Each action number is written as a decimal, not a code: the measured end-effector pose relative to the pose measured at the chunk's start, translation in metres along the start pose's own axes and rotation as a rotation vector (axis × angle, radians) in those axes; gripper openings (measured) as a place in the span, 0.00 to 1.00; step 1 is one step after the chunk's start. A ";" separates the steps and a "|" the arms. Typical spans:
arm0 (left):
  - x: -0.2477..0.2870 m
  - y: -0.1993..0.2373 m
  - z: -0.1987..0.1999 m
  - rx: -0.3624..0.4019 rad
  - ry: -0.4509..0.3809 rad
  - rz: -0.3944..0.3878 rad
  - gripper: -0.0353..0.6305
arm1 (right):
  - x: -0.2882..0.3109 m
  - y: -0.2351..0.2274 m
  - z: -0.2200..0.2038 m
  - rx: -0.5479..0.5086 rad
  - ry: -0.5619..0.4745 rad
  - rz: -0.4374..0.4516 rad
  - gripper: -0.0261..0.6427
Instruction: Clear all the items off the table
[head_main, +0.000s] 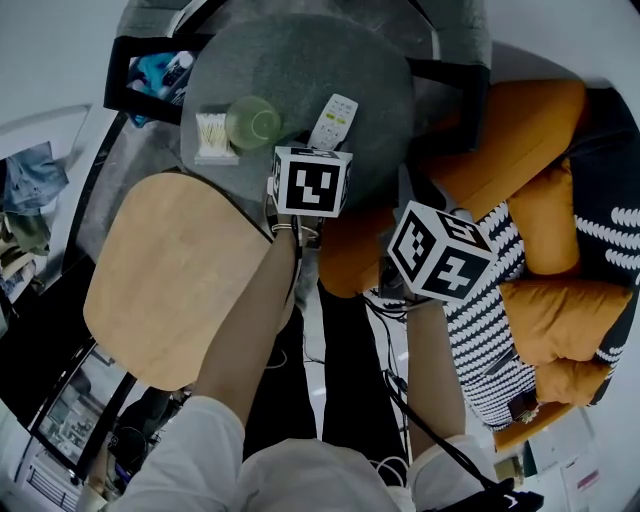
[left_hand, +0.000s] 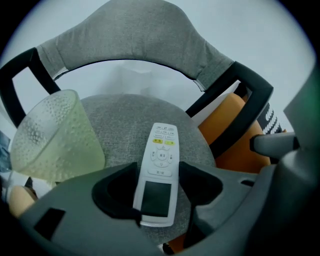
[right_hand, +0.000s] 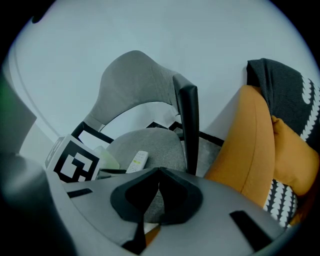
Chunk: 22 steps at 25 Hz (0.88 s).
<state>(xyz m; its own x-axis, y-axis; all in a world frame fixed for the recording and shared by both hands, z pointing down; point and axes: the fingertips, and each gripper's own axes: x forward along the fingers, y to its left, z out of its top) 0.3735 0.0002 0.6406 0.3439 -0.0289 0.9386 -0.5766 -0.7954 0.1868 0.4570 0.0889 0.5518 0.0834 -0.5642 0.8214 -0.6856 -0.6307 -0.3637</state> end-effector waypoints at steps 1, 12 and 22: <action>-0.002 -0.001 0.000 0.001 -0.001 -0.008 0.44 | 0.000 0.000 0.000 0.003 -0.001 -0.003 0.08; -0.060 -0.020 -0.008 -0.007 -0.051 -0.053 0.44 | -0.020 0.017 0.005 0.001 0.011 -0.010 0.08; -0.168 0.005 -0.031 -0.173 -0.183 -0.075 0.29 | -0.066 0.070 0.003 -0.133 0.016 0.036 0.08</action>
<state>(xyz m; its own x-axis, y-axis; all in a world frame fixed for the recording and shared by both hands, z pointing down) 0.2897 0.0200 0.4929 0.5102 -0.0954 0.8548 -0.6572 -0.6844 0.3158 0.4061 0.0802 0.4708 0.0465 -0.5759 0.8162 -0.7777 -0.5337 -0.3323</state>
